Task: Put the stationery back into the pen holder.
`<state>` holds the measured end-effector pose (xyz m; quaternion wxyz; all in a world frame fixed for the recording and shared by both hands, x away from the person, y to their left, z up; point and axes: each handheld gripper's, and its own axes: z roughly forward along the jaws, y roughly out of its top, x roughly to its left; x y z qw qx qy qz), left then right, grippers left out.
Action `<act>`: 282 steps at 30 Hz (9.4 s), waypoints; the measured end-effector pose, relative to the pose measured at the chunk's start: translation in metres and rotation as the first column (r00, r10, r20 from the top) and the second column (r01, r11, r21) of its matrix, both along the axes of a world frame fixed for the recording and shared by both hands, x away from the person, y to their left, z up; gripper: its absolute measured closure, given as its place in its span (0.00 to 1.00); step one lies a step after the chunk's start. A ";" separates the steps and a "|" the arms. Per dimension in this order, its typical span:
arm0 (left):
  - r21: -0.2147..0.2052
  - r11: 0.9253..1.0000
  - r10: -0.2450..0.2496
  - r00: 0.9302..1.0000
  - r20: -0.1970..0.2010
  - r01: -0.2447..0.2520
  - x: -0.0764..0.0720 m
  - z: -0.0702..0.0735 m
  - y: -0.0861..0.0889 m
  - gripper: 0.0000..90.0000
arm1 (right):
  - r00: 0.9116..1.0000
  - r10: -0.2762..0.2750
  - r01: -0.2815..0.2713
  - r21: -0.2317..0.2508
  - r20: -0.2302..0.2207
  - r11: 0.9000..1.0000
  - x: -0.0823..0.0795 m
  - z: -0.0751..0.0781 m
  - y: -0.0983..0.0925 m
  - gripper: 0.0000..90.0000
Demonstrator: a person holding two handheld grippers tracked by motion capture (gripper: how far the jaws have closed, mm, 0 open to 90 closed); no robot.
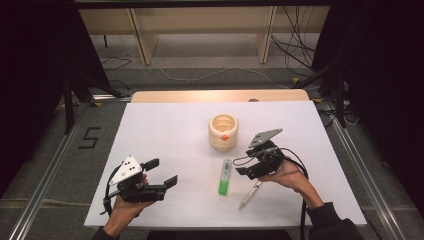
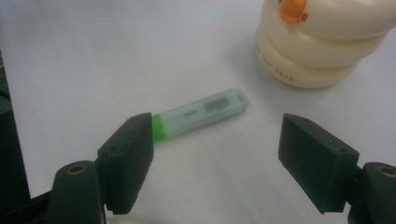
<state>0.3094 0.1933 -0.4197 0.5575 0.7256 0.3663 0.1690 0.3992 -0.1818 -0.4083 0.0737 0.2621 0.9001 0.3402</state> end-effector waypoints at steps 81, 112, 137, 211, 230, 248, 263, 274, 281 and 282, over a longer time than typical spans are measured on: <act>0.004 1.000 -0.002 1.000 -0.002 0.002 0.000 0.000 -0.001 0.13 | 0.970 0.228 -0.244 -0.350 -0.087 0.904 -0.037 -0.044 0.008 0.40; 0.008 1.000 -0.002 1.000 -0.005 0.002 0.000 -0.001 -0.002 0.13 | 0.937 0.325 -0.347 -0.410 -0.125 0.843 -0.037 -0.048 0.016 0.42; 0.010 1.000 -0.005 1.000 -0.008 0.005 0.001 -0.002 -0.003 0.13 | 0.903 0.374 -0.429 -0.446 -0.210 0.786 -0.025 -0.049 0.022 0.62; 0.008 1.000 -0.003 1.000 -0.007 0.003 0.001 -0.001 -0.002 0.13 | 0.979 -0.176 0.158 0.161 0.104 0.974 0.005 0.005 -0.024 0.89; 0.009 1.000 0.002 1.000 -0.004 -0.002 0.001 -0.002 -0.001 0.13 | 0.936 -0.337 0.279 0.367 0.104 0.887 0.008 0.016 -0.031 0.89; 0.011 1.000 0.005 1.000 -0.002 -0.005 0.001 -0.002 -0.001 0.13 | 0.916 -0.383 0.289 0.462 0.122 0.838 0.030 0.037 -0.012 0.89; 0.009 1.000 0.004 1.000 -0.003 -0.004 0.001 -0.002 -0.001 0.13 | 0.906 -0.400 0.292 0.480 0.139 0.827 0.046 0.050 0.004 0.89; 0.005 1.000 0.006 1.000 -0.005 -0.006 0.001 -0.002 -0.001 0.13 | 0.902 -0.408 0.296 0.486 0.141 0.822 0.057 0.052 0.015 0.89; 0.002 1.000 0.007 1.000 -0.004 -0.007 0.001 -0.002 -0.001 0.13 | 0.898 -0.414 0.299 0.488 0.146 0.820 0.063 0.055 0.022 0.89; 0.001 1.000 0.008 1.000 -0.003 -0.008 0.001 -0.002 -0.002 0.13 | 0.898 -0.416 0.301 0.487 0.145 0.820 0.063 0.055 0.023 0.89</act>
